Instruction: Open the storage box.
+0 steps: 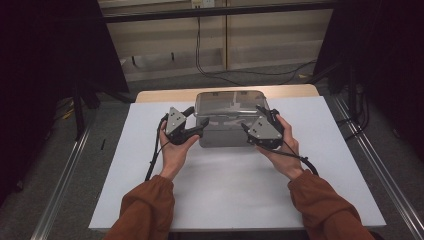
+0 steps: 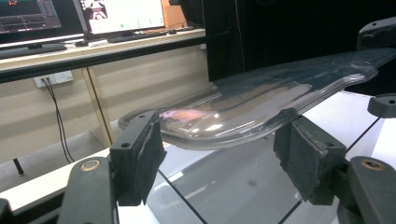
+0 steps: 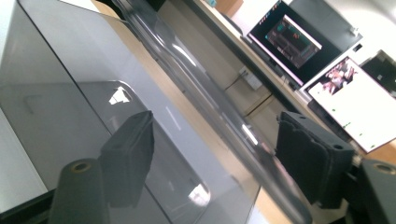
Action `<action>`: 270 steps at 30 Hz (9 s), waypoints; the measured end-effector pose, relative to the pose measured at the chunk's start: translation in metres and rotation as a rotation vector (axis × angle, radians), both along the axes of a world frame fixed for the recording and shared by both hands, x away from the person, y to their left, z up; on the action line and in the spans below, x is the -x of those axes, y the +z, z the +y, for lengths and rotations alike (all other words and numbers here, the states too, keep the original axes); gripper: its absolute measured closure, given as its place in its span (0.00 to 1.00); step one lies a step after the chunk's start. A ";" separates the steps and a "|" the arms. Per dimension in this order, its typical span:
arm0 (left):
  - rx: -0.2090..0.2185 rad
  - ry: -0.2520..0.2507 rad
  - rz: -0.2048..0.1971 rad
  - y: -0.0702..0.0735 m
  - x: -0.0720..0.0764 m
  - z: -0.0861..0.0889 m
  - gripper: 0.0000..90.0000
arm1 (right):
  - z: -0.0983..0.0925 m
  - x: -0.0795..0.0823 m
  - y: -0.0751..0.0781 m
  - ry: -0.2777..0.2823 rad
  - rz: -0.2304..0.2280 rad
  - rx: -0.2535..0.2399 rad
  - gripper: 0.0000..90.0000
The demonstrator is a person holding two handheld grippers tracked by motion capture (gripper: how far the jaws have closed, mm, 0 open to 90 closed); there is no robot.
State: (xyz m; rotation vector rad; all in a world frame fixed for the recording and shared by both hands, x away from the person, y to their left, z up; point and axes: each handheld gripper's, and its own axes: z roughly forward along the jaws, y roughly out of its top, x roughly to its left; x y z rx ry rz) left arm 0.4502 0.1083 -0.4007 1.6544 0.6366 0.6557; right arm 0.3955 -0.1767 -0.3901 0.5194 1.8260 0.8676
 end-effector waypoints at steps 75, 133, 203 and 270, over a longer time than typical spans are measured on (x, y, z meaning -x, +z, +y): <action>0.036 0.016 -0.033 0.022 -0.030 -0.001 0.46 | -0.055 -0.045 0.015 0.062 0.116 -0.566 0.43; -0.024 0.042 -0.042 0.034 -0.075 -0.007 0.67 | -0.069 -0.095 0.021 0.044 0.149 -0.635 0.60; -0.062 0.077 -0.004 0.015 -0.120 -0.012 0.77 | -0.072 -0.150 -0.017 -0.039 0.207 -0.596 0.70; 0.004 0.096 0.292 -0.001 -0.156 -0.016 0.77 | -0.075 -0.178 -0.016 -0.100 0.310 -0.695 0.76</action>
